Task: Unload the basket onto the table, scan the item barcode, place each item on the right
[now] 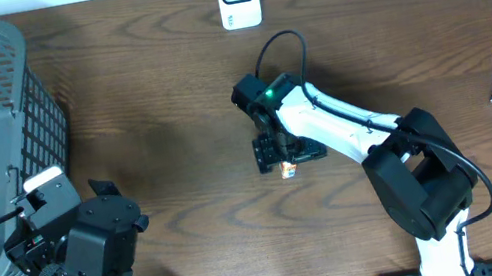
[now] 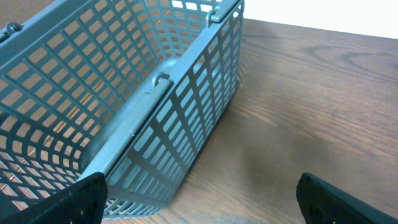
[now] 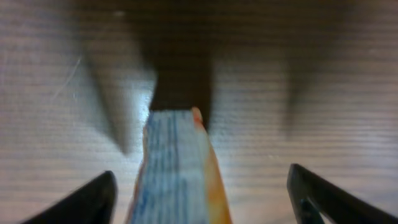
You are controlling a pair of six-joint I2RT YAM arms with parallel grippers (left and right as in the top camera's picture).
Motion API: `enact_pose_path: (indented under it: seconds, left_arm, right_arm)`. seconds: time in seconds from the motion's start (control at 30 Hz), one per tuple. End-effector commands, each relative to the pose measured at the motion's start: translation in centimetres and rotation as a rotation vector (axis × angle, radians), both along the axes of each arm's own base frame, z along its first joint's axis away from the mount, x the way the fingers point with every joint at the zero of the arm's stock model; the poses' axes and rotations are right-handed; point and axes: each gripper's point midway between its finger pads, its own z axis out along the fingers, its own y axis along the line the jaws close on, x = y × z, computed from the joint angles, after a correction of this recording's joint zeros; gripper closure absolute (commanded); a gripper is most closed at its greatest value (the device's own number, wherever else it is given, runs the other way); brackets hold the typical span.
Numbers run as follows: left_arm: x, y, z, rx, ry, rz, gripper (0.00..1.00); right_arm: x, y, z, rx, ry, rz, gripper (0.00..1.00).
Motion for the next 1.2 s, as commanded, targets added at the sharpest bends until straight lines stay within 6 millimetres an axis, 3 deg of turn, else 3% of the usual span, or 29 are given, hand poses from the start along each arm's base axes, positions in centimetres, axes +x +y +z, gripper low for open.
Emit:
enact_pose_path:
  seconds: [0.0, 0.2, 0.37, 0.63, 0.87, 1.17]
  left_arm:
    - [-0.1, 0.3, 0.3, 0.010, -0.005, 0.010, 0.03]
    - [-0.1, 0.3, 0.3, 0.010, -0.005, 0.010, 0.03]
    - [-0.1, 0.3, 0.3, 0.010, -0.005, 0.010, 0.03]
    - [-0.1, 0.3, 0.3, 0.010, -0.005, 0.010, 0.03]
    - [-0.1, 0.3, 0.3, 0.010, -0.005, 0.010, 0.03]
    - [-0.1, 0.3, 0.3, 0.010, -0.005, 0.010, 0.03]
  right_arm:
    - [-0.3, -0.1, -0.8, 0.000, 0.006, 0.064, 0.27]
    - [-0.3, -0.2, -0.9, -0.001, 0.007, 0.063, 0.29]
    - [-0.3, -0.2, -0.9, 0.000, 0.007, 0.063, 0.50]
    - [-0.2, -0.1, -0.9, 0.002, 0.003, 0.063, 0.58]
    - [-0.5, 0.3, -0.8, 0.027, 0.022, 0.060, 0.76]
    - [-1.0, 0.6, 1.3, 0.085, 0.111, 0.018, 0.83]
